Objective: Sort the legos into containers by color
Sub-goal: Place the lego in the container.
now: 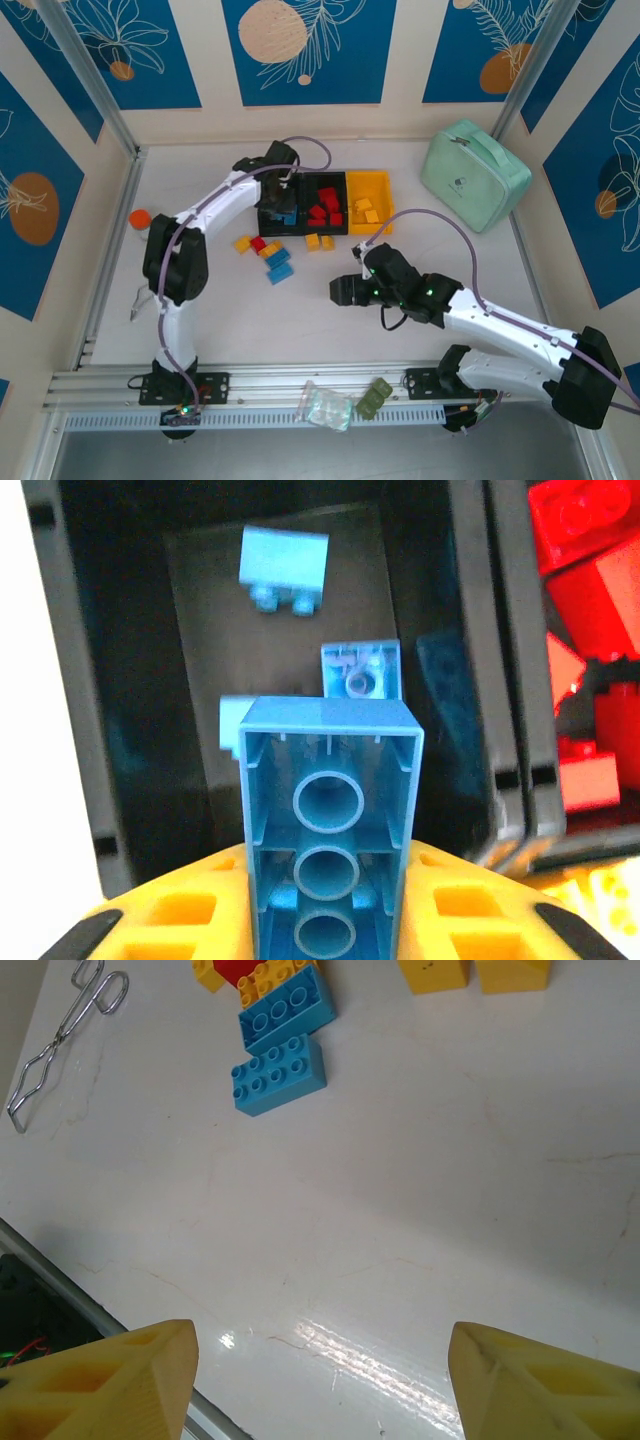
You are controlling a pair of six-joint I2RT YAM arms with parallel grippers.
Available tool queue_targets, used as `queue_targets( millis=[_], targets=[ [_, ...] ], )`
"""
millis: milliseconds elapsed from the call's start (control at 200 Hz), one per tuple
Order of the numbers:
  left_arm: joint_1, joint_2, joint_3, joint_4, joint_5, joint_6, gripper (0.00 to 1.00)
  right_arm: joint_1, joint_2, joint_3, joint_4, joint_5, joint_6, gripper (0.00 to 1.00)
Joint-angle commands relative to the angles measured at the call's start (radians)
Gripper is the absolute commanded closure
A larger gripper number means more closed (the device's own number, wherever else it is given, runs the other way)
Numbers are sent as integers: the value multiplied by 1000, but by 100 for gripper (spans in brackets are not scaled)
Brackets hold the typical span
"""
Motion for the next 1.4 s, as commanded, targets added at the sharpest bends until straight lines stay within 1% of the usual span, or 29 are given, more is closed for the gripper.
queue_targets(
  millis=[0, 145, 290, 510, 555, 630, 775, 850, 1100, 1211, 1396],
  targets=[
    [17, 69, 97, -67, -34, 22, 70, -7, -28, -20, -36, 25, 22, 33],
    [33, 152, 187, -83, -21, 22, 68, -11, -37, -22, -43, 30, 26, 33],
    [40, 204, 242, -91, -13, 19, 67, -16, -31, -12, -49, 30, 23, 33],
    [40, 202, 255, -92, 16, 13, 47, -20, -24, 1, -55, 31, 16, 33],
    [38, 187, 246, -90, 21, 11, 44, -21, -20, 2, -53, 32, 17, 33],
    [36, 159, 226, -79, 28, 10, 43, -23, -12, 6, -49, 31, 15, 33],
    [32, 76, 152, -49, 48, 6, 41, -24, 4, 18, -47, 37, 17, 33],
    [29, 23, 96, -21, 59, 1, 38, -24, 11, 24, -49, 40, 17, 32],
    [18, -121, -39, 16, 105, -1, 36, -26, 11, 34, -70, 72, 28, 32],
    [14, -200, -133, 48, 126, -10, 36, -31, 18, 41, -80, 83, 37, 32],
    [12, -355, -338, 112, 151, -40, 36, -35, 66, 75, -86, 96, 27, 32]
  ],
)
